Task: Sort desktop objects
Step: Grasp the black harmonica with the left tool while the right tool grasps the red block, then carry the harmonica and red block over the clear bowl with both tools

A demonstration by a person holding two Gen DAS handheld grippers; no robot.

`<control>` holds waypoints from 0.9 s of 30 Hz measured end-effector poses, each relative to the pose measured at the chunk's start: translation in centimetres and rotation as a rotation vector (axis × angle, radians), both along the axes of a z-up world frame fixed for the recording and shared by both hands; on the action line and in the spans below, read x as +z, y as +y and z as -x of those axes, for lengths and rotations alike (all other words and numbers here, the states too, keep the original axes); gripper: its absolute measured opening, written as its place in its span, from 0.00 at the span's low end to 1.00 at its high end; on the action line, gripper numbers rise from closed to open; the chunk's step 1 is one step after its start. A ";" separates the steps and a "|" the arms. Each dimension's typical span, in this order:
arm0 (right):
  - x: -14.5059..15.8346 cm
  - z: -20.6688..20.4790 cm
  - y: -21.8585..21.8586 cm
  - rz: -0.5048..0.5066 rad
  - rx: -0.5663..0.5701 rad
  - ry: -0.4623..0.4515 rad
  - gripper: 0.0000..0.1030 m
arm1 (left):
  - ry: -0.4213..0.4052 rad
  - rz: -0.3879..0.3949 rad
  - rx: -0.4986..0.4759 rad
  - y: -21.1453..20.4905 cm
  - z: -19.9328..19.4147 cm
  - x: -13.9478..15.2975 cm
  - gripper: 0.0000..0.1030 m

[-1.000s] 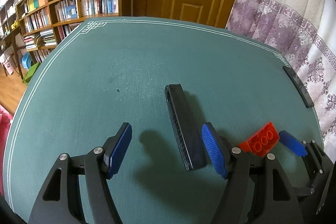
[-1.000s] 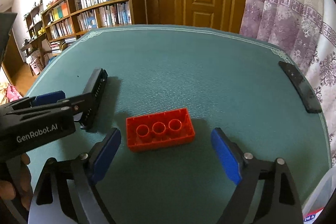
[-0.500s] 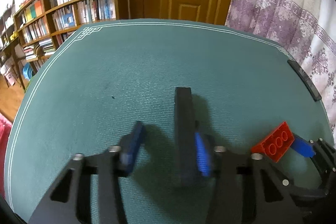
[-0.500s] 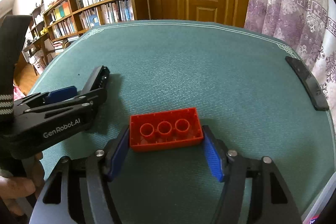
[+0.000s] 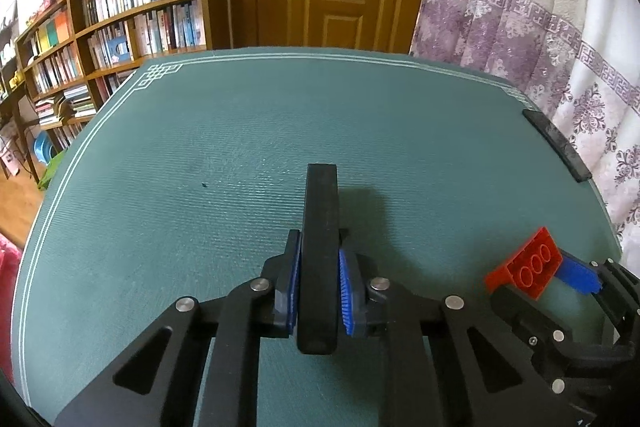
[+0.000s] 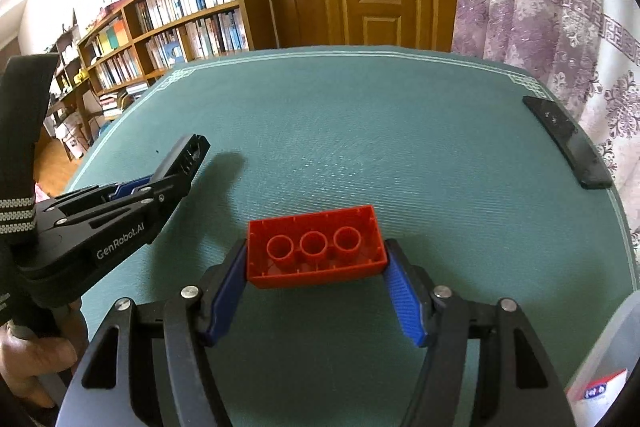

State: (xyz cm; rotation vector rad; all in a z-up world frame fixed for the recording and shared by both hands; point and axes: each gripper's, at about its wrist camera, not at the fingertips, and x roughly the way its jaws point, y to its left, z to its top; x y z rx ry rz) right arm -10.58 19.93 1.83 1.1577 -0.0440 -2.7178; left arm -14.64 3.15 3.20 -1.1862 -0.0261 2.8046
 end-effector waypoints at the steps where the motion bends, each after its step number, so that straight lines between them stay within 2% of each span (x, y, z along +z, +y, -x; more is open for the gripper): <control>1: 0.2 -0.2 0.1 0.002 -0.002 0.004 0.68 | 0.005 -0.002 -0.003 0.1 -0.3 0.3 0.17; 14: 2.3 -2.8 1.5 0.026 -0.037 0.049 0.68 | 0.035 -0.014 -0.034 1.4 -3.7 1.8 0.18; 27: 4.8 -7.1 4.0 0.037 -0.079 0.117 0.68 | 0.075 -0.018 -0.116 5.2 -7.5 3.7 0.18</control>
